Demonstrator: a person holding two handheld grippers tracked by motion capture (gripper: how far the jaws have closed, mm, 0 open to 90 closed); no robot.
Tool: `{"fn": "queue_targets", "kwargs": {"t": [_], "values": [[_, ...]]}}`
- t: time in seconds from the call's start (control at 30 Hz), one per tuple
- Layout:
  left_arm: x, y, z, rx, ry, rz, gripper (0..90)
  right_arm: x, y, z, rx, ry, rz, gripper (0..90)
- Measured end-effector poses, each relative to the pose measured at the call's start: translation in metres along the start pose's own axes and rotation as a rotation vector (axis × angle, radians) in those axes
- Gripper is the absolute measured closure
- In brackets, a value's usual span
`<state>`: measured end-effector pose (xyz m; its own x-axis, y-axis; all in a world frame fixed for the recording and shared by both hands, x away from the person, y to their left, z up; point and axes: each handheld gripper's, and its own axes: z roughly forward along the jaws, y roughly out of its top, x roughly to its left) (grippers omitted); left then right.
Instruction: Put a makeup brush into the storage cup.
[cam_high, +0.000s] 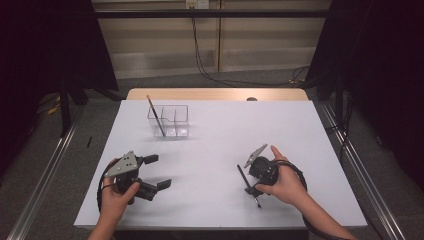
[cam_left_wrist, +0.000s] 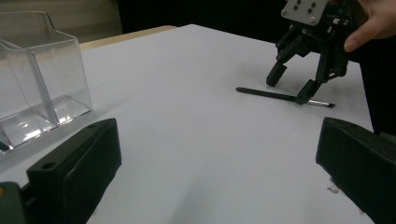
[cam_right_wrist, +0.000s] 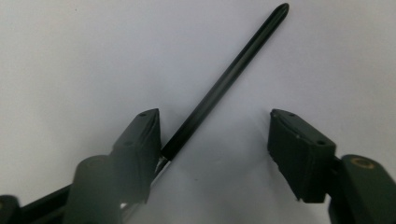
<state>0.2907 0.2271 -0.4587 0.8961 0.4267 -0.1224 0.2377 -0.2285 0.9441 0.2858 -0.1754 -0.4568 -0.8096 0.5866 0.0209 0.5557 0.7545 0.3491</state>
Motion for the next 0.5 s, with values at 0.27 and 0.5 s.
{"fn": "queue_targets", "kwargs": {"t": [0.27,0.5], "values": [[-0.0003,0.0002,0.0010,0.001,-0.002,0.002,0.2,0.0025,0.0077,-0.0030,0.071,-0.002,0.013,65.6],[0.0001,0.0003,0.0018,0.001,-0.006,0.002,0.2,-0.0013,0.0109,-0.0039,0.114,0.013,0.028,84.7]]}}
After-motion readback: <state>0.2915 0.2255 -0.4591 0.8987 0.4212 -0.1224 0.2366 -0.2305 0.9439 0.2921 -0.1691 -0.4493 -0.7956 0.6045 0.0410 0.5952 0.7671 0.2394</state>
